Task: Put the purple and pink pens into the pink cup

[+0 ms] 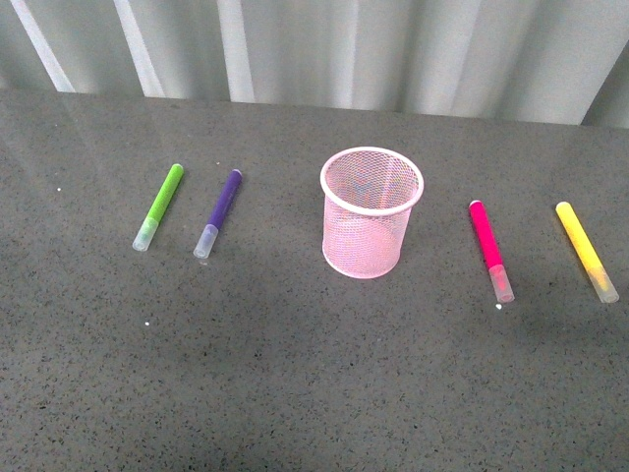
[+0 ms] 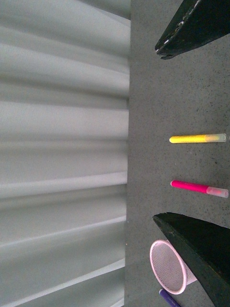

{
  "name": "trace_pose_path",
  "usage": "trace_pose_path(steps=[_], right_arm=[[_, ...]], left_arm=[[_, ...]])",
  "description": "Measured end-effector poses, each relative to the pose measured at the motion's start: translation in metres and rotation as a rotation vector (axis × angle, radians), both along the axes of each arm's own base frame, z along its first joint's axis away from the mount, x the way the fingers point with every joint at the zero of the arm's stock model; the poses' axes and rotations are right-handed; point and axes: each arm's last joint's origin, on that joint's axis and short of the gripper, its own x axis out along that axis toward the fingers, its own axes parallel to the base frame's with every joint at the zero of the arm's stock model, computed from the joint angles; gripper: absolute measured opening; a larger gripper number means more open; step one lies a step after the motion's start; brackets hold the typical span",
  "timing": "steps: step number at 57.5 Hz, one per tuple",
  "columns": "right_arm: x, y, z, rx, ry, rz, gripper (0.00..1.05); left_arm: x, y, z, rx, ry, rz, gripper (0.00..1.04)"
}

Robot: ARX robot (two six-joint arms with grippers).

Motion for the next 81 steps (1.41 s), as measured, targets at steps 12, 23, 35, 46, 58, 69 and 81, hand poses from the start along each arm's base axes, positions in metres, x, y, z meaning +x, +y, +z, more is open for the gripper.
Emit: trace_pose_path(steps=[12, 23, 35, 46, 58, 69, 81], right_arm=[[0.0, 0.0, 0.0, 0.0, 0.0, 0.0, 0.98], [0.0, 0.0, 0.0, 0.0, 0.0, 0.0, 0.98], [0.0, 0.0, 0.0, 0.0, 0.0, 0.0, 0.98], [0.0, 0.0, 0.0, 0.0, 0.0, 0.0, 0.98], [0.0, 0.0, 0.0, 0.0, 0.0, 0.0, 0.98], [0.0, 0.0, 0.0, 0.0, 0.0, 0.0, 0.98], [0.0, 0.0, 0.0, 0.0, 0.0, 0.0, 0.98]], left_arm=[[0.0, 0.0, 0.0, 0.0, 0.0, 0.0, 0.98], [0.0, 0.0, 0.0, 0.0, 0.0, 0.0, 0.98], [0.0, 0.0, 0.0, 0.0, 0.0, 0.0, 0.98], [0.0, 0.0, 0.0, 0.0, 0.0, 0.0, 0.98], [0.0, 0.0, 0.0, 0.0, 0.0, 0.0, 0.98], [0.0, 0.0, 0.0, 0.0, 0.0, 0.0, 0.98], [0.0, 0.0, 0.0, 0.0, 0.0, 0.0, 0.98]])
